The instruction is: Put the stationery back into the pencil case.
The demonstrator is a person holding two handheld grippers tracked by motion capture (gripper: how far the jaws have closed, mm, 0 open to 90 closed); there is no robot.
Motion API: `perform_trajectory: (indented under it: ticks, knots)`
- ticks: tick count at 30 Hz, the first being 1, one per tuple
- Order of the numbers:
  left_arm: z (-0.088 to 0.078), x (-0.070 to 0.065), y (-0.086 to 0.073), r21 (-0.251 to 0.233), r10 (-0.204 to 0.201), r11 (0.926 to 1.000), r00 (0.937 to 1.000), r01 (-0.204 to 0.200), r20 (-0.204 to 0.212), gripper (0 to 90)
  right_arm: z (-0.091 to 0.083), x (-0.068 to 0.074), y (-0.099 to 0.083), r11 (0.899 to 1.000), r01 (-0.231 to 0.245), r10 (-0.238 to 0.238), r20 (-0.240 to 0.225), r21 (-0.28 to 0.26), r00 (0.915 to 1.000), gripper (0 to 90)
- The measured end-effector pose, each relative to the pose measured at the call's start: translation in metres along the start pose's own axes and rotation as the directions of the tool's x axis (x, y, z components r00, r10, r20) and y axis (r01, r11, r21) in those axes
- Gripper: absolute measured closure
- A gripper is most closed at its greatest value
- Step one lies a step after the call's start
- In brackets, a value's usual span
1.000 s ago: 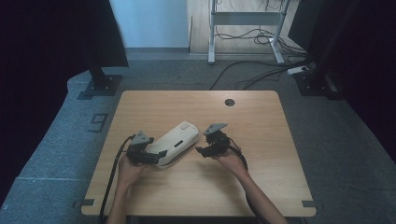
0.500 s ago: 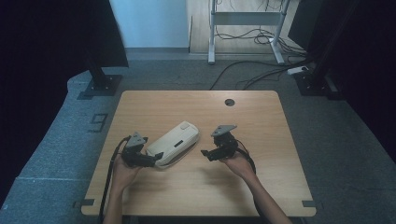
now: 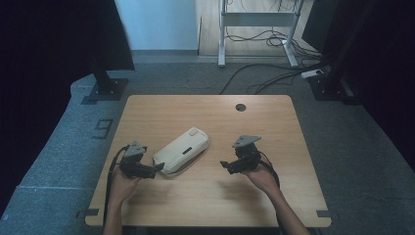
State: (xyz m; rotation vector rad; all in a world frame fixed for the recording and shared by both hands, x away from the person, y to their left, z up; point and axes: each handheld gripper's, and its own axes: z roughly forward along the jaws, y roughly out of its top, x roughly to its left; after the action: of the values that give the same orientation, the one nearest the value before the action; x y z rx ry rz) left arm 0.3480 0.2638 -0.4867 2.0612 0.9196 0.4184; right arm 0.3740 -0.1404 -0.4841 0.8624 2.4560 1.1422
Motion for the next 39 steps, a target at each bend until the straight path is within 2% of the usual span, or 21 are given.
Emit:
perform_trajectory:
  ticks: [3, 8, 12, 13, 14, 15, 19, 27, 33, 37, 39]
  knots:
    - [-0.001, 0.004, -0.005, 0.002, -0.008, 1.0000, 1.0000, 0.008, 0.001, 0.0, -0.010, -0.005, -0.010, 1.000, -0.007, 0.007, 0.021, 0.000, 0.9997, 1.4]
    - [-0.001, 0.007, -0.011, 0.021, -0.016, 0.9997, 0.9999, 0.016, -0.001, 0.0, -0.021, -0.010, -0.023, 1.000, -0.022, 0.021, 0.051, 0.001, 0.9985, 0.0]
    - [0.003, 0.013, -0.021, 0.055, -0.024, 0.9982, 0.9997, 0.024, -0.011, 0.0, -0.029, -0.015, -0.034, 0.999, -0.046, 0.046, 0.077, 0.002, 0.9960, 0.0]
    - [0.004, 0.014, -0.023, 0.076, -0.021, 0.9968, 0.9997, 0.022, -0.015, 0.0, -0.031, -0.016, -0.037, 0.998, -0.057, 0.056, 0.083, 0.001, 0.9949, 0.0]
    - [0.004, 0.014, -0.023, 0.076, -0.021, 0.9968, 0.9997, 0.022, -0.015, 0.0, -0.033, -0.018, -0.041, 0.998, -0.067, 0.067, 0.087, -0.002, 0.9939, 0.0]
    - [0.006, 0.015, -0.028, 0.094, -0.012, 0.9955, 0.9994, 0.015, -0.032, 0.0, -0.035, -0.020, -0.045, 0.997, -0.081, 0.081, 0.092, -0.004, 0.9925, 0.0]
    - [0.009, 0.018, -0.036, 0.111, -0.020, 0.9936, 0.9994, 0.023, -0.029, 0.0, -0.041, -0.024, -0.060, 0.992, -0.123, 0.122, 0.107, -0.003, 0.9867, 0.0]
    - [0.016, 0.021, -0.050, 0.148, -0.027, 0.9885, 0.9988, 0.032, -0.041, 0.0, -0.044, -0.028, -0.091, 0.985, -0.173, 0.170, 0.151, 0.007, 0.9738, 0.0]
    - [0.024, 0.021, -0.057, 0.175, -0.032, 0.9840, 0.9992, 0.035, -0.023, 0.0, -0.042, -0.030, -0.114, 0.978, -0.205, 0.195, 0.187, 0.036, 0.9628, 0.0]
    - [0.026, 0.019, -0.057, 0.192, -0.014, 0.9811, 0.9991, 0.021, -0.039, 0.0, -0.038, -0.031, -0.126, 0.974, -0.218, 0.201, 0.205, 0.064, 0.9578, 0.0]
    - [0.026, 0.018, -0.057, 0.196, -0.012, 0.9804, 0.9988, 0.021, -0.047, 0.0, -0.039, -0.031, -0.127, 0.973, -0.223, 0.208, 0.204, 0.053, 0.9567, 0.1]
